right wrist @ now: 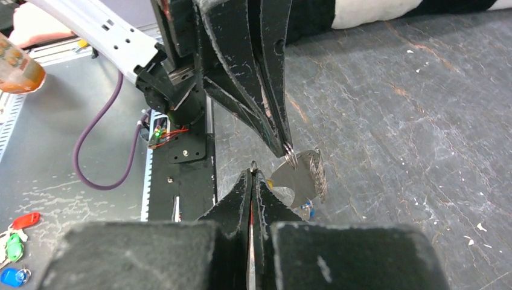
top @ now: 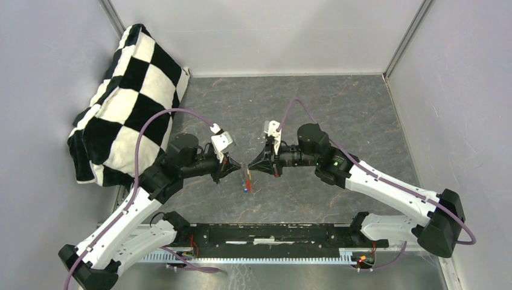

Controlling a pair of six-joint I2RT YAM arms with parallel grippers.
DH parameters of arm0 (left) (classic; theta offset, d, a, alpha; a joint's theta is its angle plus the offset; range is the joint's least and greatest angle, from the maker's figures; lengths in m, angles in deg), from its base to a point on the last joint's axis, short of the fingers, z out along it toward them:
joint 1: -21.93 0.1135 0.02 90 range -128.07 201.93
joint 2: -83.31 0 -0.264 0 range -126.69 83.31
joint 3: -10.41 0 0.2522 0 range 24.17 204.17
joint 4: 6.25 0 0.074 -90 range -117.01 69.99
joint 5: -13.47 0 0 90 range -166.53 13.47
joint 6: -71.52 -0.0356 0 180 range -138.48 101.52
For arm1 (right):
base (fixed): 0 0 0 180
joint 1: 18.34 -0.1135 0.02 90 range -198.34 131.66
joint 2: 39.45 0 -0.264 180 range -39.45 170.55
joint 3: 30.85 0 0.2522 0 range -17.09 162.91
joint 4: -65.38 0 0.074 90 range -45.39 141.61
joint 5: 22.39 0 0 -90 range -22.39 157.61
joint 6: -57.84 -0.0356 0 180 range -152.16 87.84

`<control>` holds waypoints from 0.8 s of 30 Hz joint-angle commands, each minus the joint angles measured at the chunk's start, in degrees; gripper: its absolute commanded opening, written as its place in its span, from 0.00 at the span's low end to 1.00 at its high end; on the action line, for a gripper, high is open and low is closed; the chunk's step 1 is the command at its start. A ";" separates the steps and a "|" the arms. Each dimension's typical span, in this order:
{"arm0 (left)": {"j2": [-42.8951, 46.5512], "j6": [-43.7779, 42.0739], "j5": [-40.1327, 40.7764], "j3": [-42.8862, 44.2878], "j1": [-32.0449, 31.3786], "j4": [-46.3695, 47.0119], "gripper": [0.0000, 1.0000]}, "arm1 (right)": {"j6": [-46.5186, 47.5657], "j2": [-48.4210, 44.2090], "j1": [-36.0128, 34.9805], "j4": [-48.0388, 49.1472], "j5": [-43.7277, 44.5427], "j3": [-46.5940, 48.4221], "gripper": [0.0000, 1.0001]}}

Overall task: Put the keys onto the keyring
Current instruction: Insert the key onto the keyring.

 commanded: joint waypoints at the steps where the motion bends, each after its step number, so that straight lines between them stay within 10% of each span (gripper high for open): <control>1: -0.05 2.76 1.43 0.70 0.19 3.26 0.02 | 1.32 1.94 -2.76 -2.80 7.39 4.47 0.00; 24: 0.36 2.59 0.24 0.76 0.21 3.32 0.02 | 2.13 3.46 -8.14 1.03 21.10 5.01 0.00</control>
